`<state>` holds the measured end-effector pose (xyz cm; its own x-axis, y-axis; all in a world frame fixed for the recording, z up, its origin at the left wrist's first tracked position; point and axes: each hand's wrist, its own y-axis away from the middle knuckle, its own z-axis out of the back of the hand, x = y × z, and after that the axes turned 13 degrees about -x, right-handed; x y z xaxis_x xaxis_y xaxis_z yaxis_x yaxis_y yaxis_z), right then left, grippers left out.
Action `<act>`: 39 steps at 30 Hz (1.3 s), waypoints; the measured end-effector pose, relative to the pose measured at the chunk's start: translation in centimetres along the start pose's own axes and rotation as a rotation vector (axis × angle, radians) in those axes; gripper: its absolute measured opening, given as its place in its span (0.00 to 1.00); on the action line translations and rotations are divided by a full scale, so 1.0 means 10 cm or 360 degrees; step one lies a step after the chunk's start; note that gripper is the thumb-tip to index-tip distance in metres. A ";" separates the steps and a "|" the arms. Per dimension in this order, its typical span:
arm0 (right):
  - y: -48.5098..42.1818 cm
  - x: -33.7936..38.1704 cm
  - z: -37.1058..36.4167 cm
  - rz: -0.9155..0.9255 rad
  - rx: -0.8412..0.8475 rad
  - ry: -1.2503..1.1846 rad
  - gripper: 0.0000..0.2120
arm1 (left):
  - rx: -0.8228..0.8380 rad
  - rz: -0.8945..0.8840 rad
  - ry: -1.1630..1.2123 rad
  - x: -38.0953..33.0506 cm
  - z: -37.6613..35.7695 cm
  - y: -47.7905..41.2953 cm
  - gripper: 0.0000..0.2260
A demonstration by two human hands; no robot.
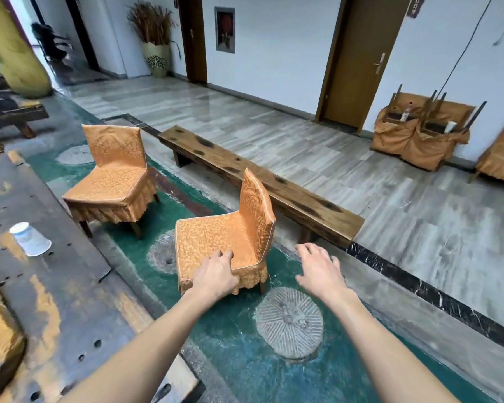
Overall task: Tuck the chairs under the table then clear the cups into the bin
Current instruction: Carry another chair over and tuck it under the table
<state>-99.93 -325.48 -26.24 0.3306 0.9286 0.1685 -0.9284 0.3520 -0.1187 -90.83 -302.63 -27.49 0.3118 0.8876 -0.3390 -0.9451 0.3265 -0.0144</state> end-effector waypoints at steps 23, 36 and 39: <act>-4.41 -0.99 -1.00 0.0416 0.0326 0.0294 0.41 | 0.0398 0.0571 0.0281 -0.64 -1.63 -3.72 0.33; -6.12 -1.05 -1.93 0.0871 0.0552 0.0324 0.40 | 0.0638 0.0966 0.0736 -0.99 -2.38 -4.80 0.45; -6.59 -1.00 -2.15 0.1069 0.0594 0.0304 0.41 | 0.0686 0.1069 0.0712 -1.09 -2.54 -5.02 0.51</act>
<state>-38.39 -355.49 -41.16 -0.3290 0.9443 0.0019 -0.9239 -0.3223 0.2064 -49.24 -336.92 -46.95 -0.4423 0.7555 -0.4833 -0.7677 -0.0403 0.6396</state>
